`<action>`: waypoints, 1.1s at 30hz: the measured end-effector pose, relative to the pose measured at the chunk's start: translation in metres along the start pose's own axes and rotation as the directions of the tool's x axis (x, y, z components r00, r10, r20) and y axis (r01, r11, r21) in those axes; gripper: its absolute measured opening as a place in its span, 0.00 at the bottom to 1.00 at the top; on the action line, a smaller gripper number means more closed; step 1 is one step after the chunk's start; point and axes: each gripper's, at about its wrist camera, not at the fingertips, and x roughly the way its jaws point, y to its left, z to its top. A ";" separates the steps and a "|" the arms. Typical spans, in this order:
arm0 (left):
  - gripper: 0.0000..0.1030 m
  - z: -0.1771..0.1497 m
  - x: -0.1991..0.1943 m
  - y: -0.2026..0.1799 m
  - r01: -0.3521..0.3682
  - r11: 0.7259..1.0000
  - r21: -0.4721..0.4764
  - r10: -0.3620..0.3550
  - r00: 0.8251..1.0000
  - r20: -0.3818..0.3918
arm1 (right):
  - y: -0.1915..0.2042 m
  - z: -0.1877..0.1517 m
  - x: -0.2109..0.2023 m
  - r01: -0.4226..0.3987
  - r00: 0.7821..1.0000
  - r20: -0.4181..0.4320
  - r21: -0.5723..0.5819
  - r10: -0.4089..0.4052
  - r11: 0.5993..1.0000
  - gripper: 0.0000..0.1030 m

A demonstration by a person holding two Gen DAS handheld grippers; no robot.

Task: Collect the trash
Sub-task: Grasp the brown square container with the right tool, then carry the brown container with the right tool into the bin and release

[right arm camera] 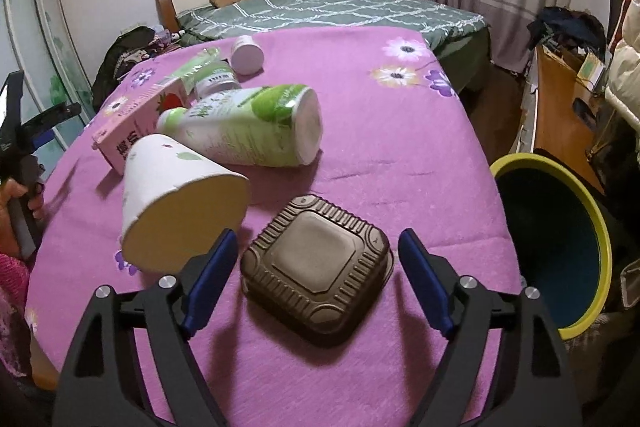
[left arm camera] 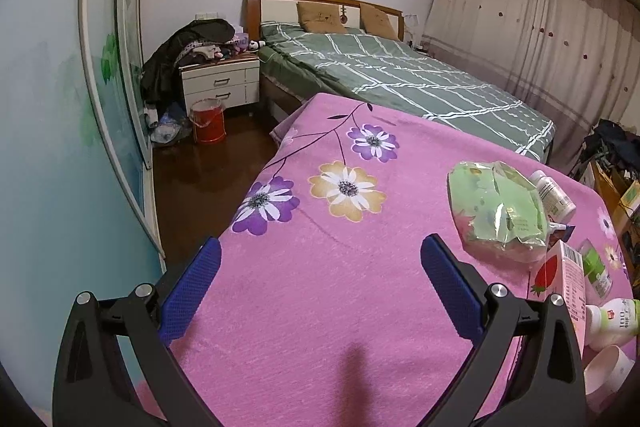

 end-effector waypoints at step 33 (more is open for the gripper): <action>0.95 -0.002 0.000 -0.006 0.002 1.000 0.021 -0.002 1.000 -0.003 | -0.177 0.016 -0.014 0.309 0.941 0.007 0.379 -0.337 0.872 0.78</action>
